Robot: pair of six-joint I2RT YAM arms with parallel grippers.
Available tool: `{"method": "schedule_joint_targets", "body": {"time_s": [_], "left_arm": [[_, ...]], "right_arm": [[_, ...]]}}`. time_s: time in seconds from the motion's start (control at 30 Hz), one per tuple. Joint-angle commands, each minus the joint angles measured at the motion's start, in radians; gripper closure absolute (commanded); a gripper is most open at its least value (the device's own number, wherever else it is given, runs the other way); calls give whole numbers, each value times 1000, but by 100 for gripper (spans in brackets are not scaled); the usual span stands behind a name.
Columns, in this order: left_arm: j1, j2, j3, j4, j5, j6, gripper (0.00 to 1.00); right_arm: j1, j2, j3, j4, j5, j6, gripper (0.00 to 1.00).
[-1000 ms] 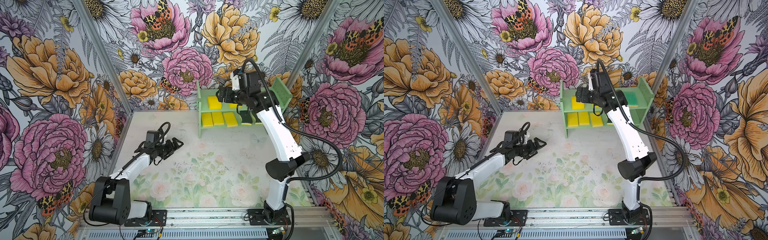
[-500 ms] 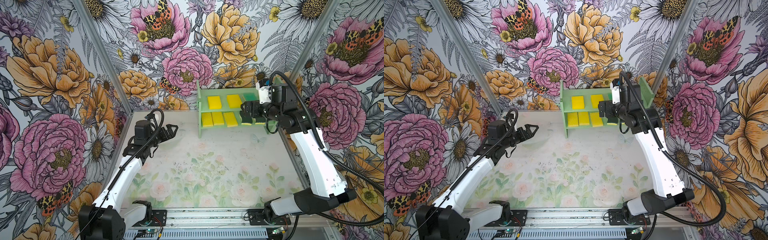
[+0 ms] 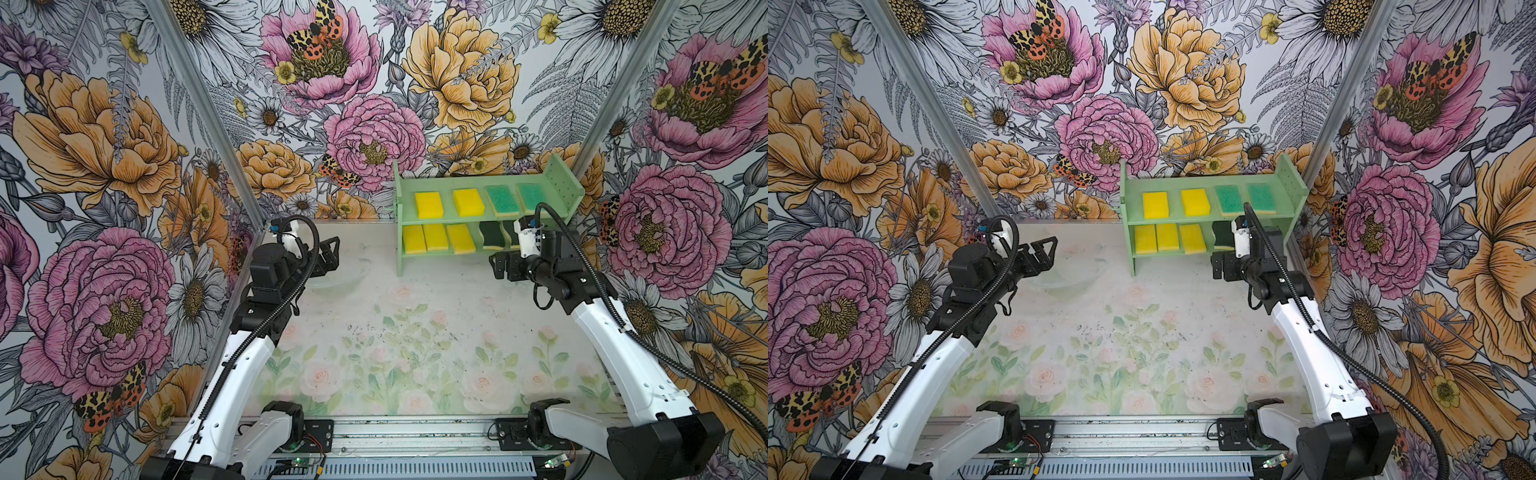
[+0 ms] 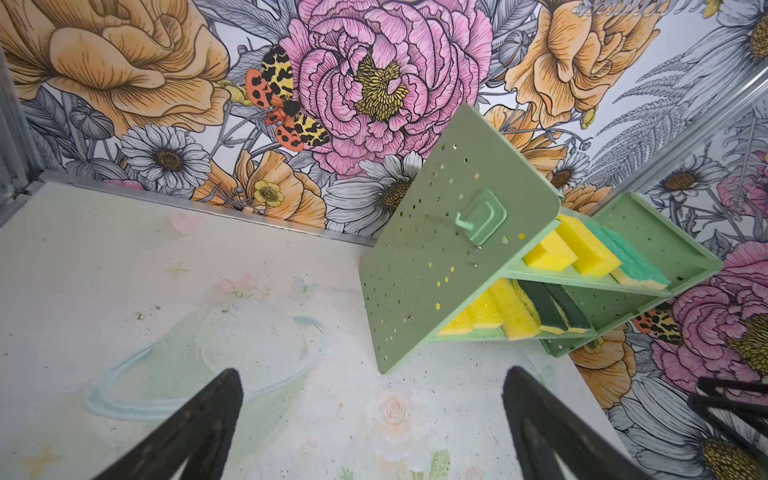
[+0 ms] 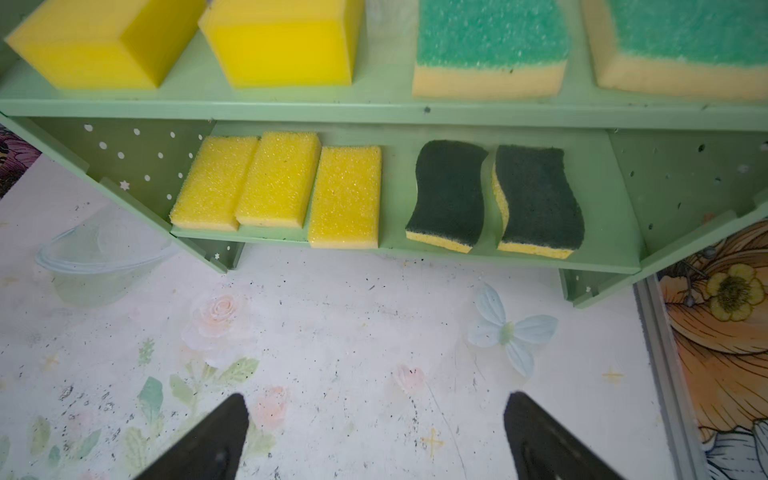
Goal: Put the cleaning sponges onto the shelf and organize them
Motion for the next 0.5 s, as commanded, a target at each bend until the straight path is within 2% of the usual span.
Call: {"method": "schedule_joint_targets", "body": {"time_s": [0.0, 0.1, 0.27, 0.47], "left_arm": [[4, -17, -12, 65, -105, 49, 1], [8, -16, -38, 112, -131, 81, 1], [9, -22, -96, 183, -111, 162, 1], [21, -46, -205, 299, -185, 194, 1]], "right_arm": [[-22, -32, -93, 190, -30, -27, 2], [-59, -43, -211, 339, -30, -21, 2], [-77, -37, -388, 596, 22, -31, 2], [-87, 8, -617, 961, 82, -69, 1]]}}
